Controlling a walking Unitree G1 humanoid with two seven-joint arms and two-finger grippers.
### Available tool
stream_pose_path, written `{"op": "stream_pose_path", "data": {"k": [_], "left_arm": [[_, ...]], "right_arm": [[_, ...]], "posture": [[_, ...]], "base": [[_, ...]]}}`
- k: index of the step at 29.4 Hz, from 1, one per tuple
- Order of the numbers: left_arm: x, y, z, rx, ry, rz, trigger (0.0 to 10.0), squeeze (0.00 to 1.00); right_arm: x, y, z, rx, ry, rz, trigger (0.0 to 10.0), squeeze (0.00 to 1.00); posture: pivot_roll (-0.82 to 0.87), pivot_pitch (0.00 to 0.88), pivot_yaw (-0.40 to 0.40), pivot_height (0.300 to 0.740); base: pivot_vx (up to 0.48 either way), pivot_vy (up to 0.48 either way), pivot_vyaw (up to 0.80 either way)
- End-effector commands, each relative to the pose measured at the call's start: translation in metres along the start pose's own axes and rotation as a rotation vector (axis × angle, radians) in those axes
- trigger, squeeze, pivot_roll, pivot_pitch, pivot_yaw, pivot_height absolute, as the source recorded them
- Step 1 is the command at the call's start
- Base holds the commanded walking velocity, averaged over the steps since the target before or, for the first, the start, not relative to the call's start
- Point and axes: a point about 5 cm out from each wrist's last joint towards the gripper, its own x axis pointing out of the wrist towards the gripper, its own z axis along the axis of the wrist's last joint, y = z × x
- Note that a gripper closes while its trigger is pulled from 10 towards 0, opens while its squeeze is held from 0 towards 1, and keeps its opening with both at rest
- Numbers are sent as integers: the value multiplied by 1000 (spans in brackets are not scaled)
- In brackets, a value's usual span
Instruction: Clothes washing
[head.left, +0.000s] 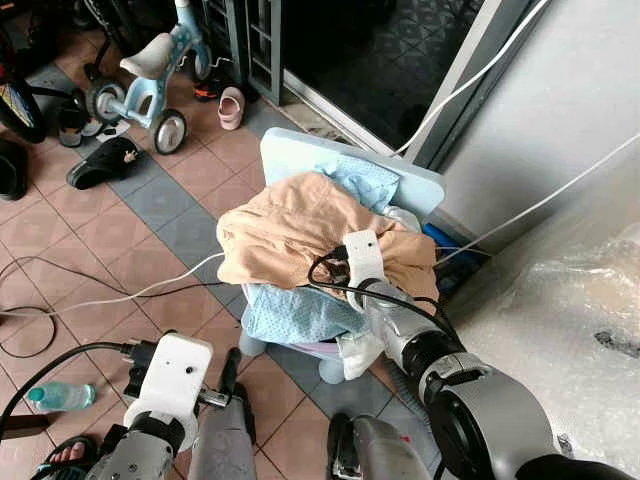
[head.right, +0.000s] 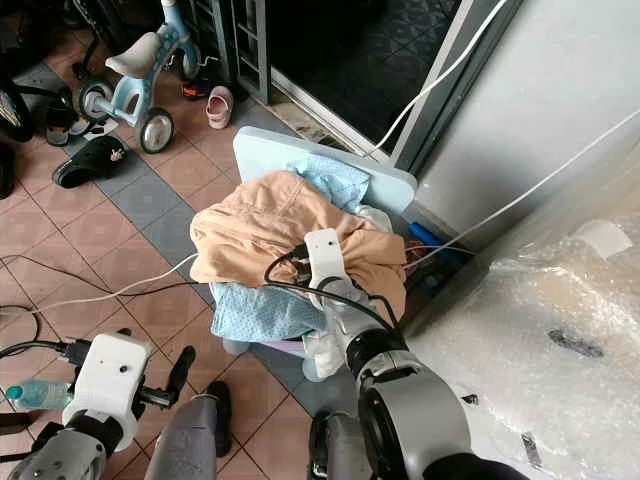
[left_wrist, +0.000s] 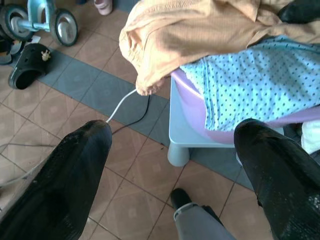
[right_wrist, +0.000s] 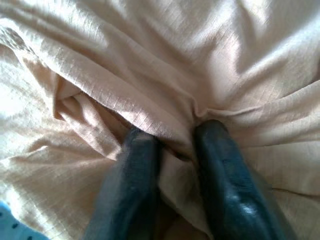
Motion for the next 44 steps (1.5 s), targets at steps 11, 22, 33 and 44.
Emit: {"op": "stream_pose_path", "data": {"k": [11, 22, 33, 44], "left_arm": [[10, 0, -6, -2, 27, -2, 10000, 0], [39, 4, 7, 6, -47, 24, 10000, 0], [75, 13, 34, 50, -156, 27, 10000, 0], [98, 7, 43, -21, -221, 89, 10000, 0]], "right_arm": [[0, 10, -11, 177, 58, 67, 0, 0], [-3, 1, 35, 140, -120, 232, 0, 0], [-60, -31, 86, 120, -417, 309, 0, 0], [-115, -42, 52, 57, -561, 93, 9490, 0]], "posture": [[171, 257, -120, 740], [132, 141, -110, 740], [51, 17, -36, 740], [-8, 0, -16, 740]], "base": [[0, 0, 0], [0, 0, 0], [0, 0, 0], [0, 0, 0]]}}
